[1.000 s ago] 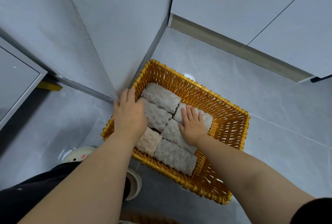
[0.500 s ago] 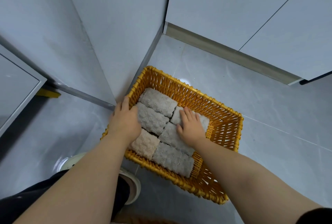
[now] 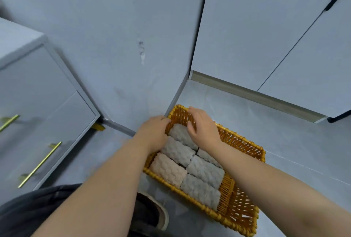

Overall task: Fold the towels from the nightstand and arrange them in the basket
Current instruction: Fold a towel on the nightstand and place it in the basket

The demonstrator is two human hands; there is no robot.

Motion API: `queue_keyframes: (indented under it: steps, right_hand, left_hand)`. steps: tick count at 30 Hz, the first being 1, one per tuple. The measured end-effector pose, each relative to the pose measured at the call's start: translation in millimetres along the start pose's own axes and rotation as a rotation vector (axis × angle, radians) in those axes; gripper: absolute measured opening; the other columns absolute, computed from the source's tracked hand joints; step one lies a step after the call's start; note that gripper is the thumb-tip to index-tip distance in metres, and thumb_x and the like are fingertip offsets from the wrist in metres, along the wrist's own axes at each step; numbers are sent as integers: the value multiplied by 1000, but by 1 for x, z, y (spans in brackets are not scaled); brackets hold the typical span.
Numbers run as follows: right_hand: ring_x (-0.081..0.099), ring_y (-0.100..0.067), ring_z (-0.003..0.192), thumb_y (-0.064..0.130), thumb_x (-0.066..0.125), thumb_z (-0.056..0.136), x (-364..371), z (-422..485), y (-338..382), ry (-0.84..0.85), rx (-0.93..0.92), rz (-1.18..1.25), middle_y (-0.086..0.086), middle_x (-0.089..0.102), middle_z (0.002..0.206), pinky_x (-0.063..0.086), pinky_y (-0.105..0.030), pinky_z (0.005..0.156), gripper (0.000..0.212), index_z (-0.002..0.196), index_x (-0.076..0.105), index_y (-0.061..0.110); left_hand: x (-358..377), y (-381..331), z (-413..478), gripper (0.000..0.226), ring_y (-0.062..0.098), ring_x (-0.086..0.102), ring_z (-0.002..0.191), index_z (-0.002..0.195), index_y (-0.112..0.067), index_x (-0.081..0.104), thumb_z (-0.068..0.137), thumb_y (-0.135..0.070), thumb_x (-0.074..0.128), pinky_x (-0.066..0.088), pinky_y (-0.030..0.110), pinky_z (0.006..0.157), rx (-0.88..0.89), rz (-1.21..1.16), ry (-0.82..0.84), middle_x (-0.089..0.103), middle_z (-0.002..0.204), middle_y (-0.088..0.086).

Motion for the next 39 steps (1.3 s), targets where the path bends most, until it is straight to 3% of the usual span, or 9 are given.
queue_keyframes:
  steps: [5,9,14,17,21,27,32,35,39]
  right_hand:
    - [59,-20,94,20,47,85,-37,22,79,-117,-233,70,-10,67,100,48,-28,80,33,107,64,2]
    - [62,-20,92,20,48,85,-50,30,143,-186,-362,131,-10,69,99,44,-19,84,33,106,66,1]
    - [63,-18,92,25,45,86,-59,59,231,-186,-408,280,-6,67,105,50,-24,74,38,114,62,4]
    - [59,-17,99,26,46,88,-65,87,285,-166,-400,330,-5,64,111,43,-22,78,40,121,59,7]
    - [53,-18,113,21,53,91,-57,122,362,-81,-413,361,-2,57,126,43,-32,89,40,130,50,13]
    - [44,-18,123,25,48,92,-29,145,442,52,-403,403,-2,51,133,38,-32,96,46,136,43,15]
    - [47,-19,121,26,51,90,19,164,479,160,-237,551,-3,51,133,39,-29,88,46,134,44,14]
    - [44,-22,126,25,52,91,57,173,490,247,-111,650,-7,47,137,36,-31,98,48,136,42,12]
    - [38,-23,129,19,56,87,73,190,505,191,-183,573,-7,41,140,36,-35,105,52,136,41,10]
  left_hand:
    - [-67,24,-42,44,23,37,132,139,-16,43,94,-17,45,33,34,108,-63,76,-73,44,143,5]
    - [-117,49,-83,42,22,40,130,137,-18,46,95,-19,45,34,33,105,-101,122,-169,46,142,4]
    - [-186,89,-145,40,21,43,127,135,-18,49,96,-18,46,36,34,103,-182,100,-398,51,136,4]
    - [-224,118,-185,40,20,43,127,135,-17,50,95,-19,48,34,31,101,-254,97,-552,51,138,3]
    - [-259,167,-243,41,19,40,130,135,-17,49,95,-18,49,34,32,104,-379,77,-721,49,140,2]
    - [-259,239,-293,49,19,33,135,141,-19,41,93,-16,51,28,28,107,-543,-66,-869,41,147,0]
    - [-245,291,-302,59,22,17,144,147,-16,29,94,-24,53,14,31,115,-638,-258,-875,24,156,6]
    - [-230,317,-297,66,25,3,147,150,-16,17,96,-36,48,8,34,117,-730,-214,-683,10,159,8]
    - [-231,339,-295,73,25,-8,147,152,-18,7,96,-43,46,5,36,118,-735,-174,-610,-2,160,6]
Point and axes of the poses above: each hand's wrist, its own z-axis towards the middle knuckle, its own x-axis out of the palm, y = z × x, the point moved 7 cm from there along z, towards the middle knuckle
